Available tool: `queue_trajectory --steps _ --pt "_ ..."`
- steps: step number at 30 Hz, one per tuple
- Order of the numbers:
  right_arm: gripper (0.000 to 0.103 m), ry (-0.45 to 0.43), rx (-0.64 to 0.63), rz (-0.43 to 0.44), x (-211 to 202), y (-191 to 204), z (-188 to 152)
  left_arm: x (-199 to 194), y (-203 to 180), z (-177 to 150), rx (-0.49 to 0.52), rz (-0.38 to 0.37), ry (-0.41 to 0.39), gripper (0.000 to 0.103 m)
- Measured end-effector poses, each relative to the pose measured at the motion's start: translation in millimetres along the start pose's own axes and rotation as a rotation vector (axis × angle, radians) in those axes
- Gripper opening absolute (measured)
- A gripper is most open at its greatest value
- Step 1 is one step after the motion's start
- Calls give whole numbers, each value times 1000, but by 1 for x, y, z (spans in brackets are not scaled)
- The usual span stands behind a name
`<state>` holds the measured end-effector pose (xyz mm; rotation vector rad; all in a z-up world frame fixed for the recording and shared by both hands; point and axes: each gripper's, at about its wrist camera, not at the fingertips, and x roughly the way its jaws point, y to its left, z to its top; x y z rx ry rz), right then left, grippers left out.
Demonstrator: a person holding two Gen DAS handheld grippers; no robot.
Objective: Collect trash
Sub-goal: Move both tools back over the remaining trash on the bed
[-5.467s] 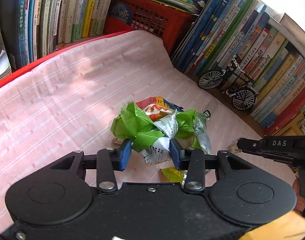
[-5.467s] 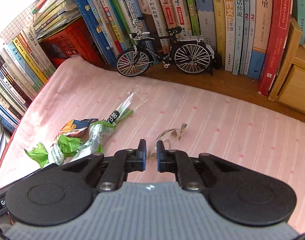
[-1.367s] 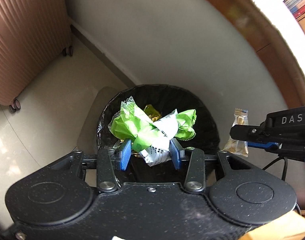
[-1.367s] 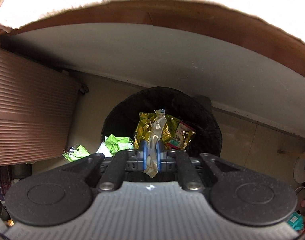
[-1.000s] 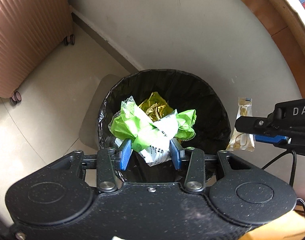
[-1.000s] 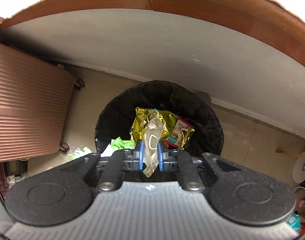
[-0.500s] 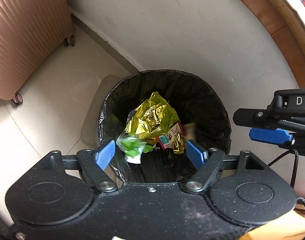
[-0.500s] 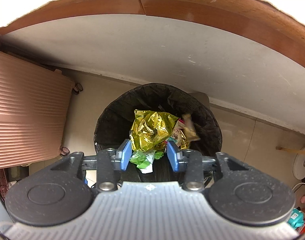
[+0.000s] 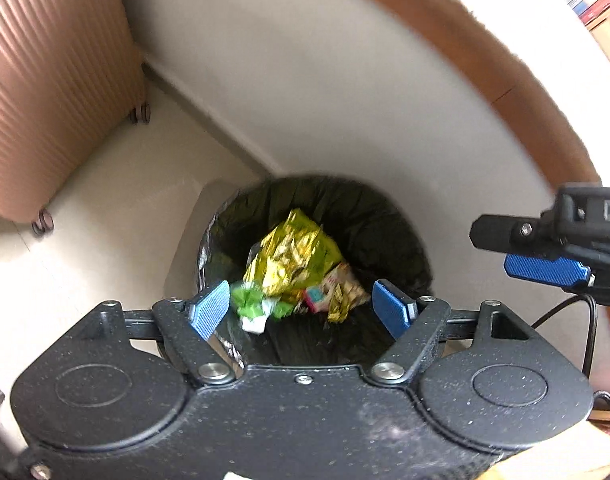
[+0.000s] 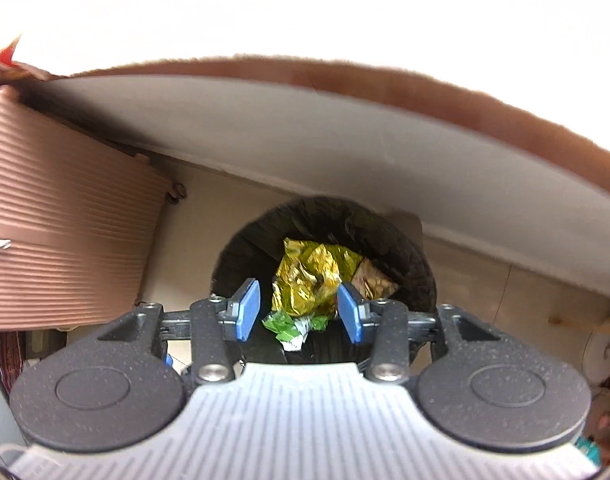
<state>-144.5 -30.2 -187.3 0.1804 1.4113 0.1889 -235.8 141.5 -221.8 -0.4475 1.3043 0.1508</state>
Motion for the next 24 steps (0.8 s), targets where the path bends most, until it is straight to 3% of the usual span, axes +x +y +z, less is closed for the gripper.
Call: queue_trajectory --steps 5,12,18,24 --pt "64 -135 -62 37 -66 -3 7 -57 -25 15 48 -19 -132 78" --pt "72 -402 -43 47 -156 -28 42 -138 -73 54 146 -102 -353 83" --pt "75 -581 -2 43 -208 -59 102 -183 -123 101 219 -112 -493 89" --pt "77 -650 11 81 -218 -105 184 -188 -180 155 190 -73 -531 90"
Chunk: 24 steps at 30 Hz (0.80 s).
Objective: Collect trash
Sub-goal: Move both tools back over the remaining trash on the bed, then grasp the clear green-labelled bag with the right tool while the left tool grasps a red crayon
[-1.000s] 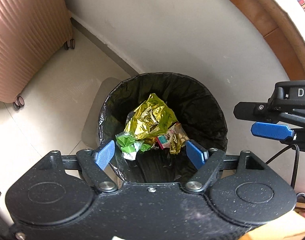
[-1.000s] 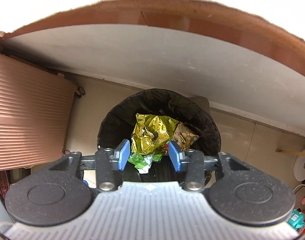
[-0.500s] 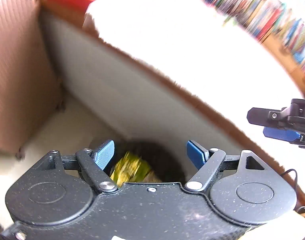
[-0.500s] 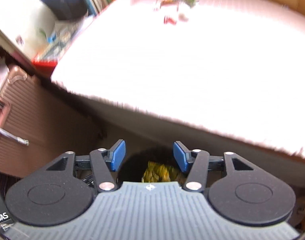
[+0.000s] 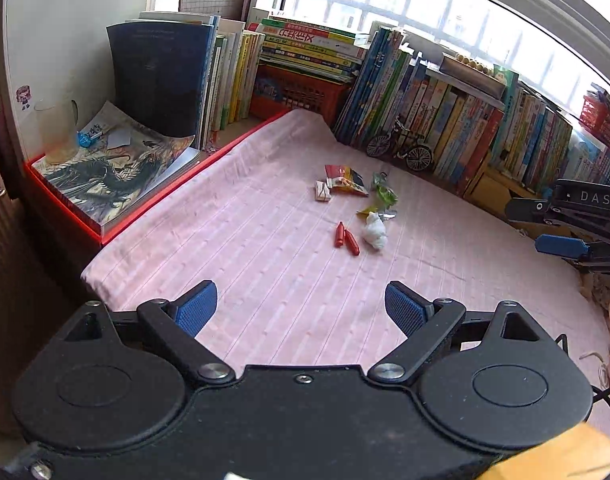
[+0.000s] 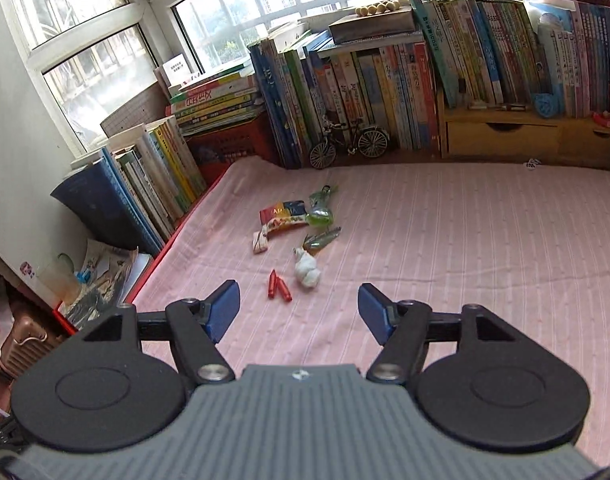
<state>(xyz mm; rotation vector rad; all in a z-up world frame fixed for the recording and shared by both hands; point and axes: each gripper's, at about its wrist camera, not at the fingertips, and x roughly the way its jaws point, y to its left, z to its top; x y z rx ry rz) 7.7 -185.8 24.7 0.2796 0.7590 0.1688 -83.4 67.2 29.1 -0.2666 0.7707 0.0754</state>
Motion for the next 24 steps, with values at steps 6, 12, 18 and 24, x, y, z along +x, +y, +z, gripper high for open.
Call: queue_trajectory --steps 6,12,18,24 --pt "77 7 52 15 49 -47 52 81 -29 28 -67 82 69 82" --pt "77 40 65 32 104 -81 83 148 -58 47 -61 118 121 80" --pt "77 96 40 55 150 -98 101 201 -82 58 -30 128 201 65" --pt "77 146 22 83 194 -101 113 240 -92 58 -17 118 293 25"
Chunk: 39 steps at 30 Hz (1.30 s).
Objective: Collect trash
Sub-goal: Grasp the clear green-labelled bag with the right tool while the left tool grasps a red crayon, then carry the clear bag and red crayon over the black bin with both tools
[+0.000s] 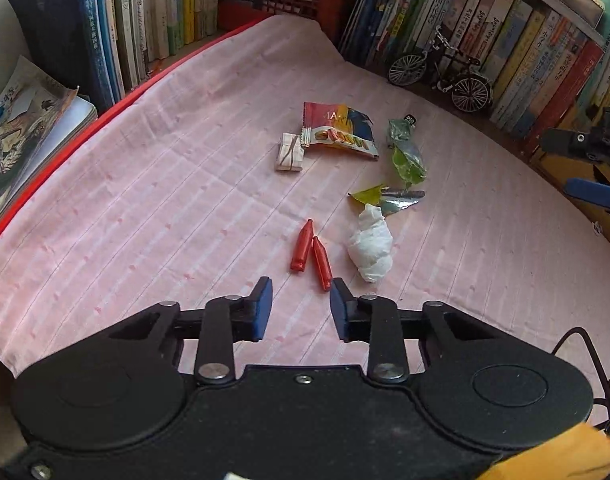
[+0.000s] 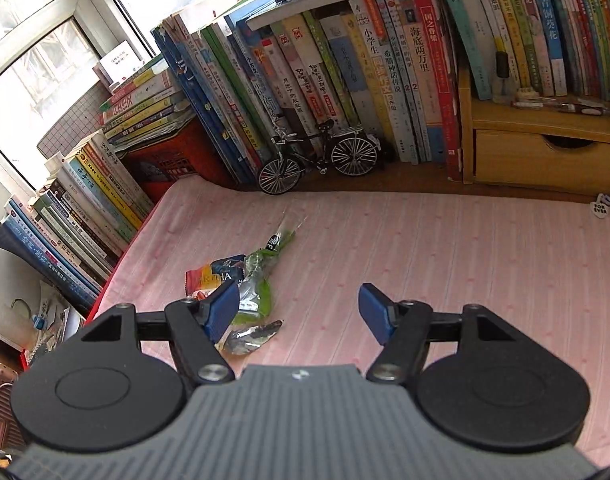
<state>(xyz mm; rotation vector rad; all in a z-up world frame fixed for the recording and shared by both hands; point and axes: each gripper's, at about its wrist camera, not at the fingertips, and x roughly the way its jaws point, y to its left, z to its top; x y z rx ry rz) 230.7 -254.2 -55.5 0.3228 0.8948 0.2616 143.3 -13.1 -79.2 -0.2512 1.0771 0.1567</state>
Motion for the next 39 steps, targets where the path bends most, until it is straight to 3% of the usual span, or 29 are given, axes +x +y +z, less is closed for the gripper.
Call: queue_trajectory --steps 5,15,21,22,23,24,26,34,39 --pt "77 50 -26 29 36 5 14 15 -12 4 30 -54 4 19" --pt "71 186 -68 12 117 24 25 66 -12 14 -19 38 49 17" --pt "71 226 -46 13 154 35 25 79 -14 15 -13 43 37 17" --pt "57 245 -46 16 163 35 24 79 -15 16 -2 44 30 9" --pt "47 266 -40 19 169 35 23 78 -19 16 16 52 20 9" --pt "36 274 -26 27 171 34 21 76 -21 16 31 59 12 9" --pt "34 248 -12 44 163 32 18 69 -26 17 48 50 -7 9" --pt "31 158 101 84 119 4 23 38 -34 19 49 -7 -38 9" --pt "31 145 131 90 89 -4 14 16 -36 12 46 -13 -33 9"
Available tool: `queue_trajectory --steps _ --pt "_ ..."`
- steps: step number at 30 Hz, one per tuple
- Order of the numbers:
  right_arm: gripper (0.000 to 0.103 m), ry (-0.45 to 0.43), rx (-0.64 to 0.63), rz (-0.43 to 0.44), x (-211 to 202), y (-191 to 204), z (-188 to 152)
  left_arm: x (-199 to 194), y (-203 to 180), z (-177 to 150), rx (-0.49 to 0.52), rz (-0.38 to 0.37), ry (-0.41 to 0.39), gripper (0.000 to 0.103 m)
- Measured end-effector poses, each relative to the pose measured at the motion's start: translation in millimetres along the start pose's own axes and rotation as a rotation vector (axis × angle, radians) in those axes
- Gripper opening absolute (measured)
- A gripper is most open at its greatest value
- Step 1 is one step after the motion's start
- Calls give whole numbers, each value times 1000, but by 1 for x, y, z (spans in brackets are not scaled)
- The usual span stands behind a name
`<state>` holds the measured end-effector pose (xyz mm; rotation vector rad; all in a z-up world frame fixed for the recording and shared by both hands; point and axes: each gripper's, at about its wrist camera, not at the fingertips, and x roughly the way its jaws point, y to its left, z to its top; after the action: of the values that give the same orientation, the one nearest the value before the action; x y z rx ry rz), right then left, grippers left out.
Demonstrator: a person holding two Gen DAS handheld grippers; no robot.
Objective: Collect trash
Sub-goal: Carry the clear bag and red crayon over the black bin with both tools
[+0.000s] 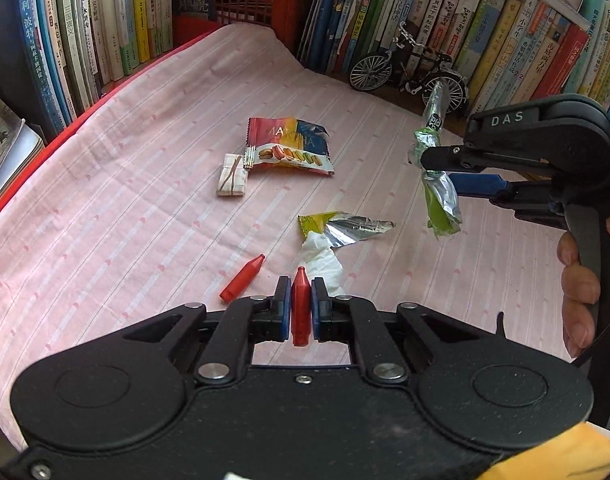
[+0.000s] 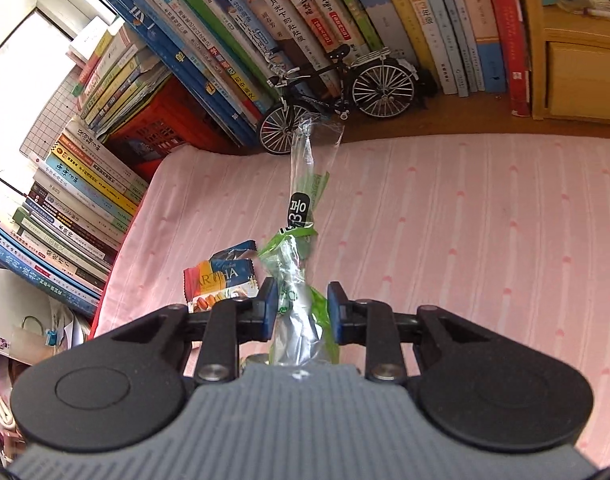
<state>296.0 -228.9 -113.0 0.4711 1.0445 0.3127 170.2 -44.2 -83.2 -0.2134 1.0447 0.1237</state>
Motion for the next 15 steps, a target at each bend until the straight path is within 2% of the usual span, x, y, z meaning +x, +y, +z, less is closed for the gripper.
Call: queue_trajectory --steps 6,15 --pt "31 5 21 5 -31 -1 -22 -31 2 -9 -1 -3 -20 9" --pt "32 28 45 19 -86 1 -73 -84 22 -35 -61 -16 -25 9"
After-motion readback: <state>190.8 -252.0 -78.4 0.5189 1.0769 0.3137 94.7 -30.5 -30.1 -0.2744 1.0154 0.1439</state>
